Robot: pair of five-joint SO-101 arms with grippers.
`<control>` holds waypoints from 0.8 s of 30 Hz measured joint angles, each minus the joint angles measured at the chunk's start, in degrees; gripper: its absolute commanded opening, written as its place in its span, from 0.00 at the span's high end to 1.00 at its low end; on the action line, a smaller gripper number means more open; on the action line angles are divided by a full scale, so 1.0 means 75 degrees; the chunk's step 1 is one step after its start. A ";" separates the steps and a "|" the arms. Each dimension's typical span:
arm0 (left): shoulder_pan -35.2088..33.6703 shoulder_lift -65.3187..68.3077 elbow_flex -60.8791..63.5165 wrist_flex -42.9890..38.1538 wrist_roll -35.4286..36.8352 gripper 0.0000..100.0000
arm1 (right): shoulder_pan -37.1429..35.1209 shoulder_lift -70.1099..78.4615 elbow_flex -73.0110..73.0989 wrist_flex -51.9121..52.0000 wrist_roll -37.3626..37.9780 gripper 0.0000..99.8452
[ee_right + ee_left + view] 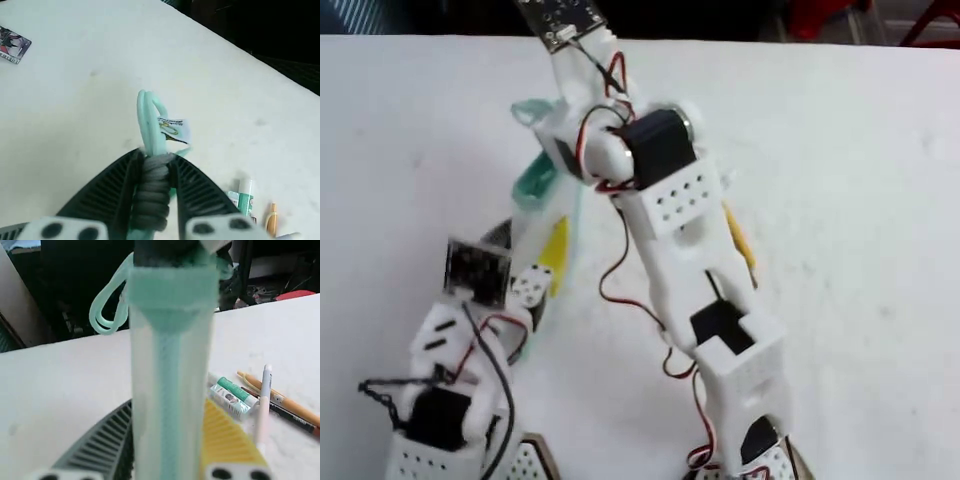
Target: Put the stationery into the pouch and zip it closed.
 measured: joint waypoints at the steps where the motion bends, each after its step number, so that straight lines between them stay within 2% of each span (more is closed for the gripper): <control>1: 0.0000 -0.0270 0.0117 0.0000 0.0000 0.83 | 0.0000 0.0000 0.0000 0.0000 0.0000 0.98; 7: 0.0000 -0.0457 0.0223 0.0082 0.0000 0.82 | -0.0047 0.0000 0.0023 0.0000 0.0000 0.98; 11: 0.0000 -0.0527 -0.0258 0.0891 0.0047 0.72 | -0.0129 0.0000 0.0023 0.0000 0.0000 0.98; 16: 0.0070 -0.0680 -0.0668 0.1899 0.0246 0.72 | -0.0070 0.0012 0.0023 -0.0023 0.0000 0.98; 24: 0.0082 -0.0621 -0.0985 0.2145 0.0246 0.72 | -0.0070 0.0012 0.0035 -0.0023 0.0000 0.98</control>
